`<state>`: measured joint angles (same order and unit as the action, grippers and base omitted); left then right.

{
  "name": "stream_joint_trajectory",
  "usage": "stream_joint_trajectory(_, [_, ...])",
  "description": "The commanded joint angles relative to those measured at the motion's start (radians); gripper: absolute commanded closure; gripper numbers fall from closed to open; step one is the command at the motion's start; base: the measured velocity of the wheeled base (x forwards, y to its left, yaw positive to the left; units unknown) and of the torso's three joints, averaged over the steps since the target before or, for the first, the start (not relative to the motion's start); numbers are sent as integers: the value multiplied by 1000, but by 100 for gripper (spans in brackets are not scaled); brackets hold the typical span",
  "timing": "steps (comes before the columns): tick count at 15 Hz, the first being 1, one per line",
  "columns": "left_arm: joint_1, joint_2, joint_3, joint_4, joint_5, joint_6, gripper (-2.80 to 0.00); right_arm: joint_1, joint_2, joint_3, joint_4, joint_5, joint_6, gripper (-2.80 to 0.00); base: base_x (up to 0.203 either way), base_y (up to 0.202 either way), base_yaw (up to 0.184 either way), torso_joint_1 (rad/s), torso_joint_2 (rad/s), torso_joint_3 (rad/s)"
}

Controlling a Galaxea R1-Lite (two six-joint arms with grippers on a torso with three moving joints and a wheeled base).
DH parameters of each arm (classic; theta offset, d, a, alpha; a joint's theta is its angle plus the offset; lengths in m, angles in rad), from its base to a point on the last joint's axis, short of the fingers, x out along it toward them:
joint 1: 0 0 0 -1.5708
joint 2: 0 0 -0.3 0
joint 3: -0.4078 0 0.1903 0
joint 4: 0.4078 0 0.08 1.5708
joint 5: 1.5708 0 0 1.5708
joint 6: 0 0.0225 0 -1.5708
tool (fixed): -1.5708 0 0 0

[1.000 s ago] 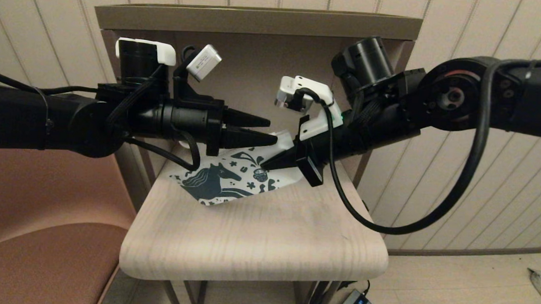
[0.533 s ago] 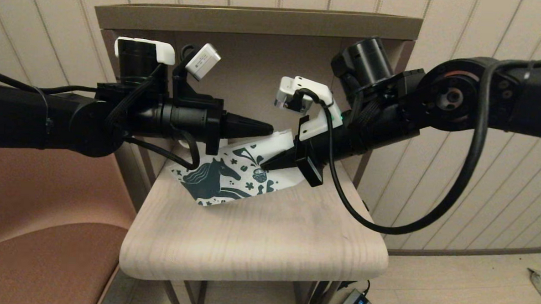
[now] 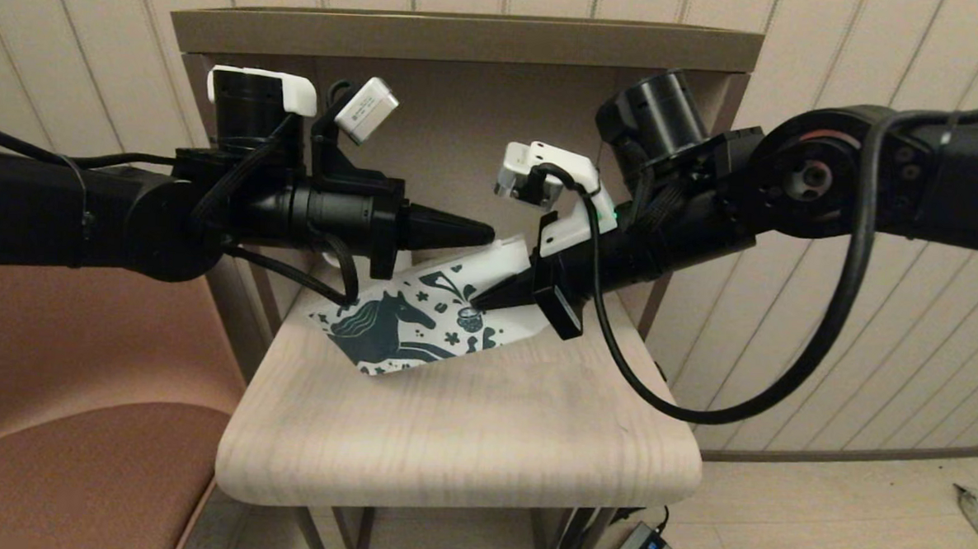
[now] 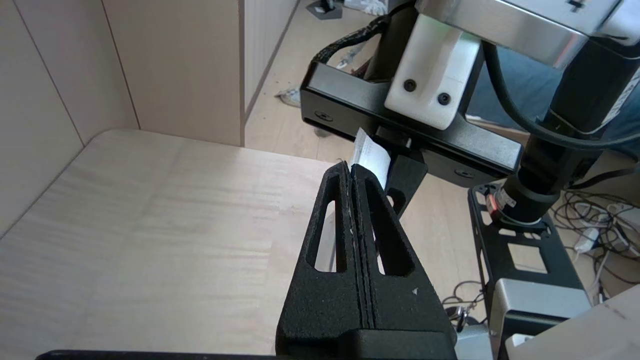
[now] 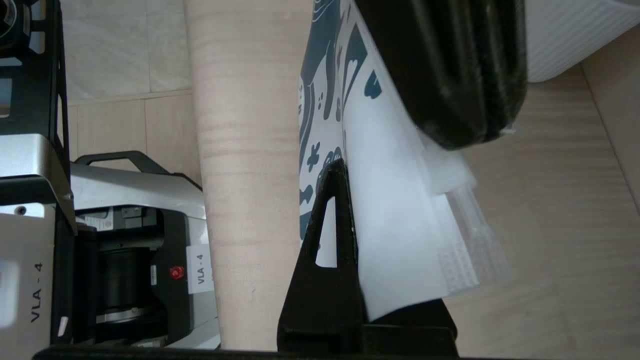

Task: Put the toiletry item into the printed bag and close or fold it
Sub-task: Hand it to the other hand

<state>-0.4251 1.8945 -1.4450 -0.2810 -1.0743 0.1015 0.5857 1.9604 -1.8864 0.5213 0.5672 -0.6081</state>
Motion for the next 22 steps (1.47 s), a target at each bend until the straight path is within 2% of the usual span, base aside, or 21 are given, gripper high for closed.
stream_joint_trajectory(1, [0,-3,-18,35,-7,-3,0,1,-13,6,5,-1,-5,0,0,0,0,0,0,0])
stream_joint_trajectory(2, [2,-8,-8,39,-11,0,-280,0,-25,12,6,-1,-7,0,0,0,0,0,0,0])
stream_joint_trajectory(7, [2,-12,-30,77,-81,-8,-280,18,-55,3,86,-10,-18,0,0,0,0,0,0,0])
stream_joint_trajectory(22, [2,-6,-14,69,-72,7,-280,28,-31,-3,32,-35,-9,0,0,0,0,0,0,0])
